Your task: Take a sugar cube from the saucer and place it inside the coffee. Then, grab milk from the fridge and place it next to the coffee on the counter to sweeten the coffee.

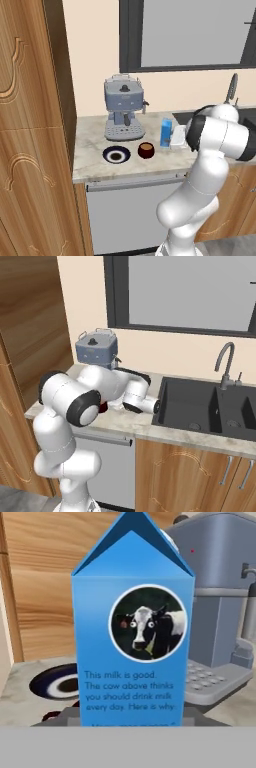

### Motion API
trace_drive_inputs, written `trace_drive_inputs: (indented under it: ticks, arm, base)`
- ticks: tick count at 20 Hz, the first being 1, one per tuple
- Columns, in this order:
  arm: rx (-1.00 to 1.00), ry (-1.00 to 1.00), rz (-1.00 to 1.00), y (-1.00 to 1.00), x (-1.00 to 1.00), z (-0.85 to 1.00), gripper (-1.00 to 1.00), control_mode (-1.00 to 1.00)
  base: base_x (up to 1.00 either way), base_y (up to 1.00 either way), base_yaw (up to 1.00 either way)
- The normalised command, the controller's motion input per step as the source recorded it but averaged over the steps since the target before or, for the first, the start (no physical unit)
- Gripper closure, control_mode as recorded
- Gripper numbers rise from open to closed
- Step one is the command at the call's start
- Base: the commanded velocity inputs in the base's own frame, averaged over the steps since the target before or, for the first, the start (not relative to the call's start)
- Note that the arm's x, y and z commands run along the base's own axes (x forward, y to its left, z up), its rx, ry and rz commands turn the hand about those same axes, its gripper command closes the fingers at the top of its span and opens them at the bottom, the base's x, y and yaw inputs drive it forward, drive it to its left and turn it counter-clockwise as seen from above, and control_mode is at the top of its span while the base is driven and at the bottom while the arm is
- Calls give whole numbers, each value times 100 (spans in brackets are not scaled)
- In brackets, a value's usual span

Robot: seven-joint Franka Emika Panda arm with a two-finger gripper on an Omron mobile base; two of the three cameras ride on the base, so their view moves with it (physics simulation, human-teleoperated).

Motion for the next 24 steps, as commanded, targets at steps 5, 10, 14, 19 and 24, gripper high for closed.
trace_drive_inputs:
  ticks: [5, 10, 14, 19, 24]
  arm:
    - [0, 0, 0, 0, 0, 0, -100, -100]
    - [0, -1, -1, 0, 0, 7, -100, -100]
    - [0, -11, -7, 0, 0, 42, -100, -100]
    - [-1, -25, -8, 11, -2, 88, -100, -100]
    - [-16, -52, -2, 47, -47, 100, -100, -100]
  base:
    - [0, 0, 0]
    - [0, 0, 0]
    - [0, 0, 0]
    - [0, 0, 0]
    - [0, 0, 0]
